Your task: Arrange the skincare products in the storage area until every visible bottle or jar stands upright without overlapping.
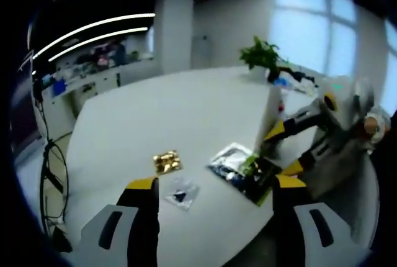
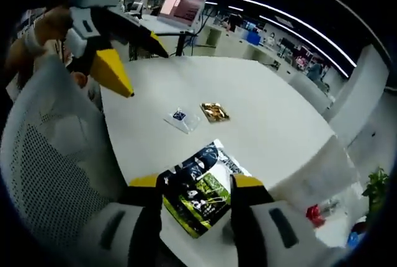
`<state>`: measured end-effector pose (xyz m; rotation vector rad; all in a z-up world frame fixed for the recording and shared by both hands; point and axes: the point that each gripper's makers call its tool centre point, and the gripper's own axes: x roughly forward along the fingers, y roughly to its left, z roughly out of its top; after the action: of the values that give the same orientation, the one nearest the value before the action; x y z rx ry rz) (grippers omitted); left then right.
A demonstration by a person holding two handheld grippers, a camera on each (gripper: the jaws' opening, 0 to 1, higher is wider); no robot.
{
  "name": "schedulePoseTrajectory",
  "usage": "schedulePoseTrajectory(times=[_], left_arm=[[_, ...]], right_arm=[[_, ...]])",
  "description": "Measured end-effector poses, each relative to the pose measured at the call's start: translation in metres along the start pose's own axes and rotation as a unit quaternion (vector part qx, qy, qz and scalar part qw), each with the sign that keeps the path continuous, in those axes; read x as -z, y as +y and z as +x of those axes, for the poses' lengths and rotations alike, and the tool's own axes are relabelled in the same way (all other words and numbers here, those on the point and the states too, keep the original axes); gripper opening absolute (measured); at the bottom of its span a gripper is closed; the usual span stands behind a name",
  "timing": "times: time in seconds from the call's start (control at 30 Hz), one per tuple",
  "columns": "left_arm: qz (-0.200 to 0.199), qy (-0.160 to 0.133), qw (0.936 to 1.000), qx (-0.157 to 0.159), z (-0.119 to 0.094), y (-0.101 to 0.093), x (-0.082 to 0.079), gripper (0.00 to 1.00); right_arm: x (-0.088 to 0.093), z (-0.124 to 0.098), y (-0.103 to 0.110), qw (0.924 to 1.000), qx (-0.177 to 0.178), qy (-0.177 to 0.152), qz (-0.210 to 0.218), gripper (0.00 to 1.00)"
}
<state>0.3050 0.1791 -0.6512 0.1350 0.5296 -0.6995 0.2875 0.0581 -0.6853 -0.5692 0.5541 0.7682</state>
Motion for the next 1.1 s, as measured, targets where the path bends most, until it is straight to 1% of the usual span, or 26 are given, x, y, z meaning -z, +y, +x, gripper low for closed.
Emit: schedulePoseTrajectory(times=[0.03,0.07,0.1,0.17,0.2,0.3,0.37,0.43,0.5,0.57,0.7,0.77,0.83,0.93,0.97,1.07,1.1], left_arm=[[0.001,0.001,1.0000,0.001,0.000,-0.001,0.001,0.72],[0.002,0.002,1.0000,0.003,0.000,-0.002,0.001,0.72],[0.003,0.000,1.0000,0.004,-0.001,-0.003,0.000,0.72],[0.006,-0.001,1.0000,0.006,-0.002,-0.005,-0.001,0.73],[0.006,-0.003,1.0000,0.006,-0.004,-0.007,-0.003,0.76],[0.009,-0.010,0.9999,0.007,-0.006,-0.009,-0.009,0.78],[0.011,-0.014,0.9998,0.006,-0.007,-0.009,-0.011,0.79],[0.014,-0.013,0.9998,0.006,-0.008,-0.010,-0.011,0.81],[0.016,-0.010,0.9998,0.007,-0.009,-0.010,-0.010,0.82],[0.018,-0.007,0.9998,0.009,-0.010,-0.010,-0.008,0.83],[0.016,-0.010,0.9998,0.009,-0.013,-0.008,-0.007,0.88],[0.015,-0.012,0.9998,0.010,-0.015,-0.006,-0.006,0.87],[0.014,-0.018,0.9997,0.008,-0.017,-0.004,-0.006,0.87],[0.013,-0.018,0.9997,0.006,-0.018,-0.003,-0.005,0.90],[0.014,-0.017,0.9997,0.007,-0.019,-0.004,-0.004,0.91],[0.012,-0.016,0.9998,0.006,-0.021,-0.005,-0.002,0.94],[0.012,-0.014,0.9998,0.004,-0.022,-0.004,0.000,0.95]], right_arm=[[-0.002,-0.004,0.000,1.0000,0.001,-0.004,0.002,0.48],[-0.009,-0.009,-0.003,0.9996,0.010,-0.024,0.008,0.48],[-0.012,-0.014,-0.005,0.9994,0.013,-0.030,0.013,0.49],[-0.015,-0.023,-0.006,0.9986,0.015,-0.041,0.029,0.53],[-0.017,-0.027,-0.009,0.9980,0.020,-0.048,0.036,0.57],[-0.016,-0.039,-0.017,0.9965,0.033,-0.055,0.055,0.63],[-0.013,-0.046,-0.022,0.9959,0.043,-0.052,0.059,0.66],[-0.009,-0.056,-0.032,0.9942,0.063,-0.053,0.069,0.70],[-0.007,-0.064,-0.040,0.9918,0.080,-0.061,0.079,0.72],[-0.004,-0.069,-0.046,0.9901,0.091,-0.060,0.088,0.75],[0.003,-0.075,-0.054,0.9868,0.107,-0.063,0.104,0.83],[0.006,-0.076,-0.058,0.9847,0.116,-0.065,0.113,0.84],[0.011,-0.076,-0.062,0.9838,0.125,-0.060,0.114,0.88],[0.018,-0.077,-0.068,0.9818,0.133,-0.057,0.123,0.95],[0.020,-0.077,-0.069,0.9804,0.135,-0.059,0.131,0.99],[0.026,-0.078,-0.070,0.9798,0.132,-0.055,0.140,0.99],[0.028,-0.077,-0.068,0.9806,0.128,-0.050,0.139,0.99]])
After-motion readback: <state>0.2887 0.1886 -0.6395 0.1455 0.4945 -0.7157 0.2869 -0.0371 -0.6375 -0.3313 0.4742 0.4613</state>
